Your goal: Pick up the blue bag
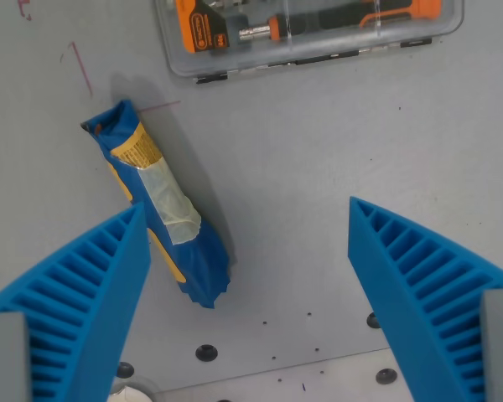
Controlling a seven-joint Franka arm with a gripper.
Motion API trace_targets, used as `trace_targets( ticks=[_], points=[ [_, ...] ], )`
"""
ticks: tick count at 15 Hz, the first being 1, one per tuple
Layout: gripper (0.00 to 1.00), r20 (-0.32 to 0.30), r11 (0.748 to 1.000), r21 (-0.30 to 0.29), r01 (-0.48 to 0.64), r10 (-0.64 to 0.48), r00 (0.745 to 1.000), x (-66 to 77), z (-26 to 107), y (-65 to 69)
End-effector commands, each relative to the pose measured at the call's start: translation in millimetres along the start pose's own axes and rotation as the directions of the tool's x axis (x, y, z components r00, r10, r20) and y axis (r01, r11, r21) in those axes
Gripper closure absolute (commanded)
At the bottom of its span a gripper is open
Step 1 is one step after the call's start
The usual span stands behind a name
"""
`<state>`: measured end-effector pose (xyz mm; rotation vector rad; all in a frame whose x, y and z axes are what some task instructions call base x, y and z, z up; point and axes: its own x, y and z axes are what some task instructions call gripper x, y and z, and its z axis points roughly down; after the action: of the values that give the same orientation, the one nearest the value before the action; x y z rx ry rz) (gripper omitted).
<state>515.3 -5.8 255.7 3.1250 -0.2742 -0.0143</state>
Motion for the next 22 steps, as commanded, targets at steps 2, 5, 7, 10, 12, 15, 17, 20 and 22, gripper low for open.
trace_targets(
  ticks=[2,5,7,10,12,15,17,20,22],
  points=[
    [0.00,-0.003,1.000,0.001,0.000,0.000,1.000,0.2,-1.3,0.0],
    [0.00,-0.003,1.000,0.001,0.002,-0.002,1.000,0.2,-1.0,-0.2],
    [0.00,-0.003,1.000,0.001,0.005,-0.005,1.000,0.1,-0.3,-0.6],
    [0.00,-0.004,1.000,0.001,0.017,-0.017,1.000,-0.2,1.7,-1.7],
    [0.00,-0.005,1.000,0.002,0.028,-0.028,1.000,-0.4,3.8,-2.8],
    [0.00,-0.006,0.999,0.003,0.052,-0.052,0.999,-1.0,8.1,-5.1],
    [0.00,-0.007,0.997,0.004,0.071,-0.071,0.997,-1.4,11.5,-7.0],
    [0.00,-0.009,0.995,0.005,0.104,-0.104,0.995,-2.2,17.5,-10.2],
    [0.00,-0.011,0.992,0.006,0.127,-0.127,0.992,-2.8,21.7,-12.5]
  ],
)
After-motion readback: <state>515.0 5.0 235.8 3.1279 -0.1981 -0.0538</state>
